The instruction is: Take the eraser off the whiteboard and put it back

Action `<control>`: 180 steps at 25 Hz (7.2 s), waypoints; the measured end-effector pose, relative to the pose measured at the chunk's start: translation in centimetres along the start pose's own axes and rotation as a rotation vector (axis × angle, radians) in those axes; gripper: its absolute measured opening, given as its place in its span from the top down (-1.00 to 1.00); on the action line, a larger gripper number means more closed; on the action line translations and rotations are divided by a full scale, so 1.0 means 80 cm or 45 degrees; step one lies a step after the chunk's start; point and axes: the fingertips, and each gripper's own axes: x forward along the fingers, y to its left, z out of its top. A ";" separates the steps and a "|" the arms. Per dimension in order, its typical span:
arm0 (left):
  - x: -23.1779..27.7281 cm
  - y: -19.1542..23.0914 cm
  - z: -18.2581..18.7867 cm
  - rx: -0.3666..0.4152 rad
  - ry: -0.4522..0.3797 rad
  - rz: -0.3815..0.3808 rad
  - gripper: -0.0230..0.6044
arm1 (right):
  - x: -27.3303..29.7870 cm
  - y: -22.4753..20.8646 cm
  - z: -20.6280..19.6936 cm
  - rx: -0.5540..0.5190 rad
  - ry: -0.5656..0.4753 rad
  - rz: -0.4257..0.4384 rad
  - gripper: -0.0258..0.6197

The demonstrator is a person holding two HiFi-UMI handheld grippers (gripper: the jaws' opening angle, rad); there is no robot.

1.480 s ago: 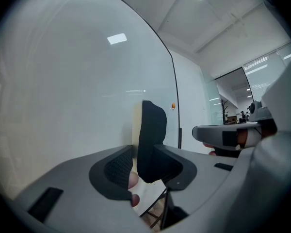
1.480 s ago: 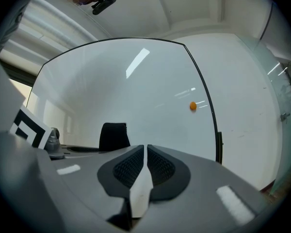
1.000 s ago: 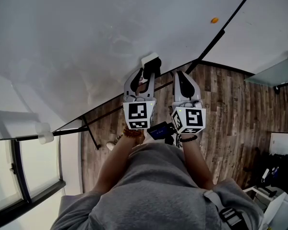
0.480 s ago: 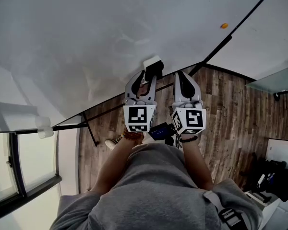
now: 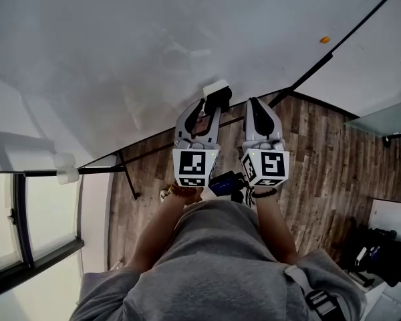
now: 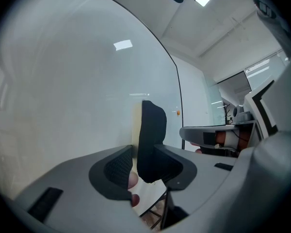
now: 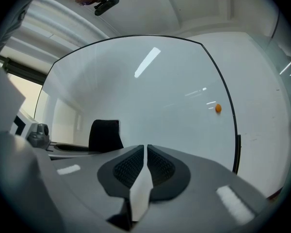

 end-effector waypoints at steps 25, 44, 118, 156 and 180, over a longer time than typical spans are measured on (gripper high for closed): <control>-0.218 0.153 -0.001 -0.011 -0.037 0.042 0.50 | -0.022 0.261 0.019 -0.079 -0.032 0.172 0.82; -0.330 0.229 0.009 -0.016 -0.054 0.204 0.50 | -0.034 0.379 0.030 -0.085 -0.033 0.333 0.82; -0.433 0.410 -0.031 -0.058 -0.065 0.194 0.50 | 0.000 0.576 0.005 -0.158 -0.062 0.395 0.82; -0.413 0.440 -0.037 -0.096 -0.067 0.169 0.50 | 0.031 0.585 0.000 -0.169 -0.048 0.391 0.82; -0.409 0.454 -0.035 -0.104 -0.077 0.171 0.50 | 0.047 0.593 -0.002 -0.168 -0.045 0.400 0.82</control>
